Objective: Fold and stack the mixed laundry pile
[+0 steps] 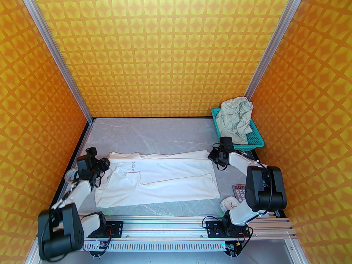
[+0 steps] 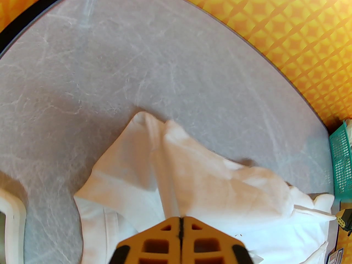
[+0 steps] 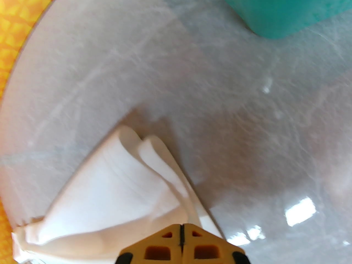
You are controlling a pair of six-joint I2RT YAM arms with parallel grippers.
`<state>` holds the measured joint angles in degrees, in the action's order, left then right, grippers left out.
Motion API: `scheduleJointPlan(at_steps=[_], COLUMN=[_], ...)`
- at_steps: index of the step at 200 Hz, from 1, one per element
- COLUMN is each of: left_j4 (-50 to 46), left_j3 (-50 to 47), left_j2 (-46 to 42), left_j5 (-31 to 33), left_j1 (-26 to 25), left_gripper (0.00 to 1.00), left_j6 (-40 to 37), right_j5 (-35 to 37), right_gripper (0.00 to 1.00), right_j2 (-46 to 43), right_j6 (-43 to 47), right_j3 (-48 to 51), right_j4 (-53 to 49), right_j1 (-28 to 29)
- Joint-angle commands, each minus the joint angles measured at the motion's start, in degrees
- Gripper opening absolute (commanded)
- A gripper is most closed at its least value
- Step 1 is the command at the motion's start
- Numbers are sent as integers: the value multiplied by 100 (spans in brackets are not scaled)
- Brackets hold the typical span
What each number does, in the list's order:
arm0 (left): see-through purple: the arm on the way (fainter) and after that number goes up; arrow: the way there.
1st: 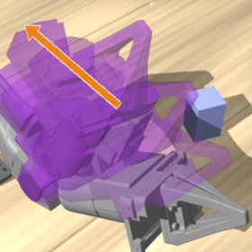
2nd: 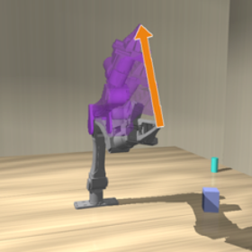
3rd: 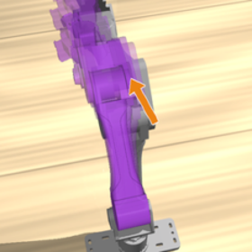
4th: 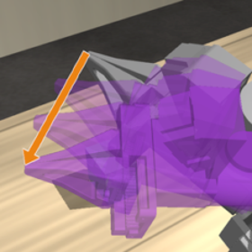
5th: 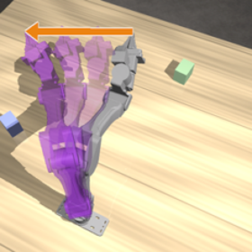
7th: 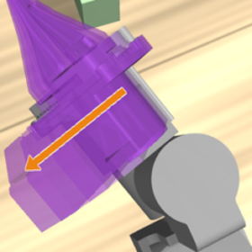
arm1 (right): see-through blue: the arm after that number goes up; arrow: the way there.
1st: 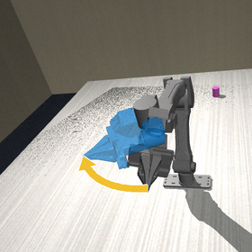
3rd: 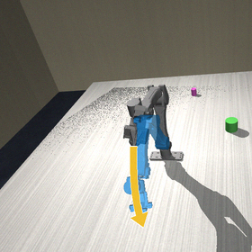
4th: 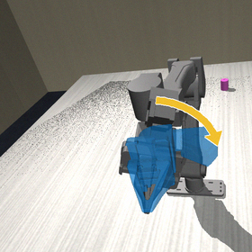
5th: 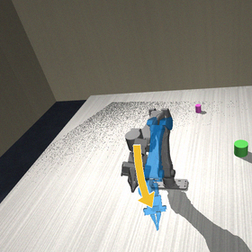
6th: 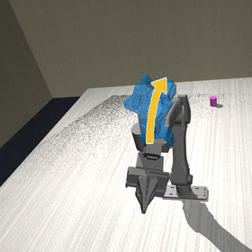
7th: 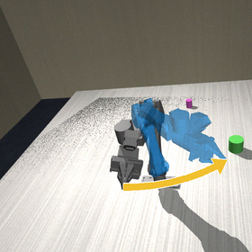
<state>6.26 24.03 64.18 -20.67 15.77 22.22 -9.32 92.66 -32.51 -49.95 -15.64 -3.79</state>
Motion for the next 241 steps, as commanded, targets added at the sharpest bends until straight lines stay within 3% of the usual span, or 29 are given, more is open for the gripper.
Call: scheduleJointPlan(at_steps=[1,37,64,83,96,158,181,241], left_j4=[207,86,-667,-1441,-1667,-2647,-3084,-4021], left_j3=[37,-259,269,1016,1390,3424,3962,5012], left_j2=[-258,-1183,-1399,-896,-493,2340,3076,4459], left_j5=[403,1136,1062,1003,1002,994,1138,2262], left_j1=[49,65,-104,-606,-1005,-2680,-2892,-3343], left_gripper=[51,55,43,42,46,52,52,50], left_j6=[219,858,918,760,699,335,299,157], right_j5=[-378,-253,-244,118,358,-62,-95,-289], right_gripper=[24,41,42,42,42,40,40,40], right_j2=[-39,-547,-852,-966,-920,31,83,219], right_j6=[-335,-234,-8,157,226,87,70,109], right_j3=[238,524,526,370,204,-259,-263,-344], right_j4=[372,294,-45,-386,-524,-441,-405,-317], right_j1=[-25,-25,-16,202,460,801,810,810])
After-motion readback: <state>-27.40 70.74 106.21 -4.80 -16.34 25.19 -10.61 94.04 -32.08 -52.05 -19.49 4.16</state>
